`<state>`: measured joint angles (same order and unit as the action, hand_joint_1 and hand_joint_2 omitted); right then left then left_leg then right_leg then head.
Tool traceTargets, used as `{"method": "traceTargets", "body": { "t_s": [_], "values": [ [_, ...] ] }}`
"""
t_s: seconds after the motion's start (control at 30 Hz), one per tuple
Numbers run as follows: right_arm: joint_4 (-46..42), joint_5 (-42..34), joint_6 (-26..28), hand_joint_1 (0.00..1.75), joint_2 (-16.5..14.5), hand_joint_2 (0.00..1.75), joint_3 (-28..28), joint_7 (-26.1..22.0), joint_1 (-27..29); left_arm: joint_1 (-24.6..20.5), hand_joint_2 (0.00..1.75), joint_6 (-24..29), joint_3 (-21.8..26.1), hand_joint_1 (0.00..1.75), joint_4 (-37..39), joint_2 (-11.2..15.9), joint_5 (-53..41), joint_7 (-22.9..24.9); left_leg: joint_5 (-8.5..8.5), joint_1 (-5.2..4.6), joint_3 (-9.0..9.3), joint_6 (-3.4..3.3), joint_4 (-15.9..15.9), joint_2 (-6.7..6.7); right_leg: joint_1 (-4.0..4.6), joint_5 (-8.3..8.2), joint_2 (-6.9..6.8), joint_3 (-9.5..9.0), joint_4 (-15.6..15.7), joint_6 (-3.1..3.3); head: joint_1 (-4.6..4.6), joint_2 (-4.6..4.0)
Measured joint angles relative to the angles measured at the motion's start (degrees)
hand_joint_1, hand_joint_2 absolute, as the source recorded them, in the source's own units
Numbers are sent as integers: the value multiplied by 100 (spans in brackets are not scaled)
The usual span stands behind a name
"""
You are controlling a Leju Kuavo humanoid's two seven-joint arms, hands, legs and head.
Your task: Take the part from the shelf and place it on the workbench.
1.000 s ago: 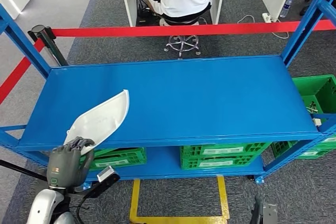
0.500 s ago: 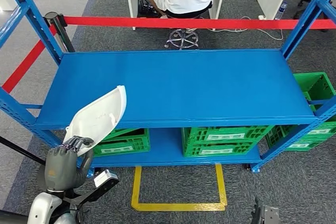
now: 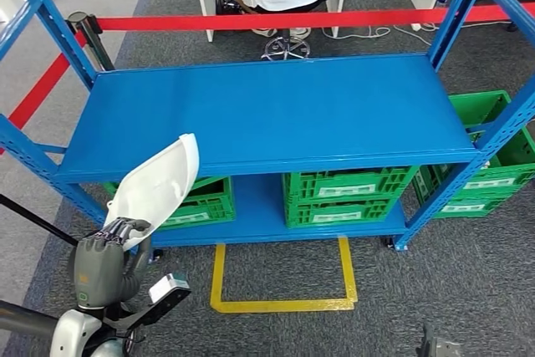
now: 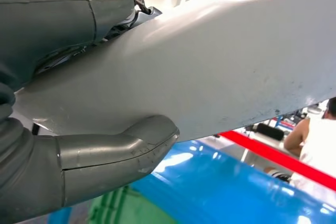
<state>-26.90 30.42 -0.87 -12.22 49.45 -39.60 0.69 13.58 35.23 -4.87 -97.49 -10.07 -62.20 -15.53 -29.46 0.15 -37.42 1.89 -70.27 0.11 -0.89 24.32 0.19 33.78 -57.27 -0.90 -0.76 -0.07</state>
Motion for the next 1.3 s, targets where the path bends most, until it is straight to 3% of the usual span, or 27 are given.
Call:
{"method": "traceTargets", "body": {
  "t_s": [0.07, 0.13, 0.23, 0.3, 0.37, 0.4, 0.43, 0.47, 0.5, 0.57, 0.63, 0.67, 0.73, 0.77, 0.83, 0.9, 0.93, 0.97, 1.0, 1.07, 1.13, 1.17, 1.23, 1.27, 1.3],
  "values": [
    [-28, -1, -22, 0, -4, 0, 21, -1, 21, -19, 175, 31, -23, 175, 29, 5, 32, -37, 210, -5, 562, -38, 752, -12, -5, -96, 3, 111, -2, -55, -1, 0],
    [-72, -10, -52, 0, -15, 0, 57, -1, 34, -49, 175, 61, -63, 175, 56, 11, 43, -65, 184, -29, 955, -103, 1393, -29, -9, -203, 4, 182, 10, -126, 3, 0],
    [-132, -19, -87, 0, -31, 0, 127, -1, 69, -69, 175, 92, -120, 175, 113, 24, 50, -72, 215, -53, 968, -216, 1637, -22, -24, -331, 8, 260, 73, -230, 8, 0],
    [-180, -1, -92, 0, -42, 0, 178, 0, 107, -84, 175, 116, -159, 175, 154, 31, 85, -84, 321, -34, 909, -310, 1704, -1, -21, -59, 11, 383, -165, -271, 28, 0],
    [-212, 32, -87, 0, -55, 0, 231, 0, 124, -103, 175, 141, -187, 175, 197, 37, 157, -124, 400, -32, 832, -363, 1701, 16, -19, 465, 11, 599, -888, -282, 52, 0],
    [-222, 52, -86, 0, -61, 0, 263, 0, 130, -112, 175, 151, -202, 175, 225, 42, 197, -146, 433, -36, 786, -372, 1689, 23, -19, 652, 11, 688, -1277, -289, 58, 0],
    [-234, 69, -86, 0, -64, 0, 294, 0, 135, -123, 175, 155, -221, 175, 251, 47, 235, -163, 460, -40, 739, -371, 1672, 27, -19, 729, 10, 712, -1534, -295, 58, 0],
    [-246, 83, -86, 0, -66, 0, 325, 0, 139, -132, 175, 157, -242, 175, 277, 51, 263, -175, 485, -40, 691, -364, 1651, 30, -20, 694, 9, 638, -1581, -300, 61, 0],
    [-261, 99, -86, 0, -67, 0, 354, 0, 143, -140, 175, 159, -263, 175, 300, 54, 281, -184, 507, -36, 646, -350, 1627, 30, -23, 575, 8, 460, -1408, -304, 62, 0],
    [-289, 135, -90, 0, -78, 0, 396, -1, 135, -165, 175, 162, -302, 175, 335, 56, 298, -211, 541, -34, 552, -308, 1557, 28, -29, 364, 4, -94, -654, -322, 67, 0],
    [-313, 181, -93, 0, -106, 0, 436, -1, 116, -213, 175, 166, -353, 175, 368, 56, 307, -246, 577, -50, 464, -250, 1468, 25, -25, 356, 16, -435, -113, -312, 68, 0],
    [-319, 201, -93, 0, -122, 0, 461, 0, 111, -238, 175, 169, -384, 175, 384, 57, 308, -258, 606, -60, 429, -219, 1438, 22, -17, 390, 25, -464, -44, -292, 69, 0],
    [-326, 229, -90, 0, -149, 0, 509, 0, 119, -269, 175, 175, -434, 175, 411, 58, 313, -268, 639, -56, 381, -162, 1408, 18, -22, 342, 27, -371, -71, -210, 72, 0],
    [-329, 235, -89, 0, -157, 0, 531, -1, 124, -277, 175, 177, -448, 175, 421, 58, 317, -268, 562, -51, 341, -131, 1358, 15, -26, 304, 25, -316, -82, -153, 66, 0],
    [-343, 239, -87, 0, -167, 0, 552, -2, 126, -290, 175, 178, -458, 175, 438, 59, 331, -269, 115, -37, 188, -65, 972, 9, -34, 192, 18, -171, -79, -46, 53, 0],
    [-353, 244, -85, 0, -169, 0, 561, -2, 128, -303, 175, 179, -465, 175, 456, 61, 341, -269, -432, -29, -8, -28, 247, 7, -25, 56, 17, -3, -83, -2, 42, 0],
    [-355, 251, -84, 0, -170, 0, 569, -2, 129, -309, 175, 179, -470, 175, 468, 63, 347, -268, -555, -29, -52, -28, -53, 6, -18, -10, 16, 85, -86, 0, 39, 0],
    [-355, 263, -83, 0, -172, 0, 585, -2, 130, -315, 175, 179, -478, 175, 480, 67, 358, -268, -539, -29, -24, -40, -211, 6, -10, -82, 14, 175, -89, 0, 38, 0],
    [-356, 282, -84, 0, -175, 0, 610, -2, 129, -323, 175, 179, -490, 175, 491, 72, 374, -268, -406, -31, 88, -62, -187, 6, 0, -153, 12, 263, -90, -1, 39, 0],
    [-369, 326, -93, 0, -195, 0, 674, -2, 126, -354, 175, 179, -527, 175, 508, 81, 408, -268, -91, -47, 572, -136, 362, 3, 16, -298, 12, 418, -91, -8, 40, 0],
    [-410, 357, -110, 0, -234, 0, 743, -2, 129, -410, 175, 179, -571, 175, 515, 85, 446, -268, -83, -80, 1178, -204, 1206, 0, 33, -438, 17, 516, -87, -45, 42, 1],
    [-434, 368, -116, 0, -254, 0, 780, -2, 131, -435, 175, 180, -588, 175, 521, 87, 470, -269, -135, -99, 1356, -224, 1496, -2, 32, -517, 16, 540, -68, -73, 40, 1],
    [-480, 389, -120, 0, -286, 0, 860, -2, 145, -460, 175, 182, -605, 175, 546, 92, 510, -274, -111, -119, 1382, -255, 1678, -2, 21, -681, 14, 565, 9, -142, 30, 1],
    [-507, 404, -120, 0, -296, 0, 905, -2, 159, -462, 175, 183, -612, 175, 566, 95, 528, -279, -39, -119, 1317, -287, 1679, 4, 11, -668, 14, 586, 23, -174, 21, 0],
    [-538, 420, -122, 0, -311, 0, 946, -1, 177, -465, 175, 184, -623, 175, 586, 97, 545, -285, 40, -113, 1251, -325, 1682, 11, 7, -529, 14, 626, -39, -200, 31, 0]
  ]
}}
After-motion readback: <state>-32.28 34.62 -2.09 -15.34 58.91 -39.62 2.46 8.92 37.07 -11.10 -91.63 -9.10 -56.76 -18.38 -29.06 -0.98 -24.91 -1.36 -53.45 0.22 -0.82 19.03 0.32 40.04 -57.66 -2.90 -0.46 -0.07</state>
